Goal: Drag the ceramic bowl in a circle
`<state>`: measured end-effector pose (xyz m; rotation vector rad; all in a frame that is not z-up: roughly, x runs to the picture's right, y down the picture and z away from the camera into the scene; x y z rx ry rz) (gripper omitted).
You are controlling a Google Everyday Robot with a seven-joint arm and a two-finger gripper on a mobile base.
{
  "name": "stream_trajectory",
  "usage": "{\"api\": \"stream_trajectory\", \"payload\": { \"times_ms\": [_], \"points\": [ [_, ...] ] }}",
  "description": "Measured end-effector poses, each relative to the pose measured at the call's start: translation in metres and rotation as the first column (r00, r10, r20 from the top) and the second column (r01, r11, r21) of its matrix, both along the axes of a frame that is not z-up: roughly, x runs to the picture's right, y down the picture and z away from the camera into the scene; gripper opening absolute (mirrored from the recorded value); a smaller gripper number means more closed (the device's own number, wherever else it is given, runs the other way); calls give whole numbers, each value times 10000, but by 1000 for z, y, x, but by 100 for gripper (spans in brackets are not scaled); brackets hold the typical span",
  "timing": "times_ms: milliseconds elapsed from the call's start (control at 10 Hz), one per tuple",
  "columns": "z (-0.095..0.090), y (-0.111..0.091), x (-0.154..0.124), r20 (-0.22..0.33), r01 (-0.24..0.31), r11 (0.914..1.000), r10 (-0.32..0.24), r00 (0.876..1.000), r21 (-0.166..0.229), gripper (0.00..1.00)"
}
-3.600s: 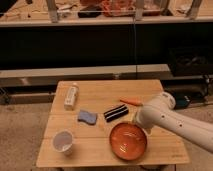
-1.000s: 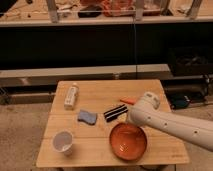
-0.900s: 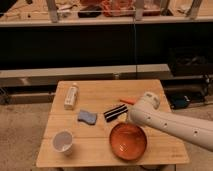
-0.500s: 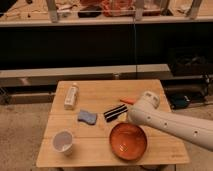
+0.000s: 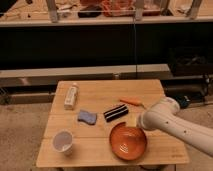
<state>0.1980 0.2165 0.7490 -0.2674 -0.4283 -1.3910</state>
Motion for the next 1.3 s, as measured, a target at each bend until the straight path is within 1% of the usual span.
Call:
{"api": "stream_trajectory", "payload": {
  "times_ms": [200,400,500,600,700,800,900,1100,1200,1300],
  "points": [
    [-3,10,13,127,-5,9999,7,9999,-157,80],
    [9,32,21,350,-84,9975,109,9993,-702,80],
    [13,38,22,421,-120,9964,156,9990,-842,80],
    [22,51,27,553,-325,9932,389,9977,-1116,80],
    [27,58,28,620,-483,9910,564,9965,-1248,76],
    [28,61,28,662,-524,9901,614,9959,-1302,73],
    [27,63,25,667,-454,9906,544,9963,-1291,64],
    [21,57,12,582,-131,9947,191,9981,-1023,41],
    [20,55,9,542,-28,9955,80,9985,-951,33],
    [20,52,7,491,49,9961,-6,9988,-878,21]
  ]
}}
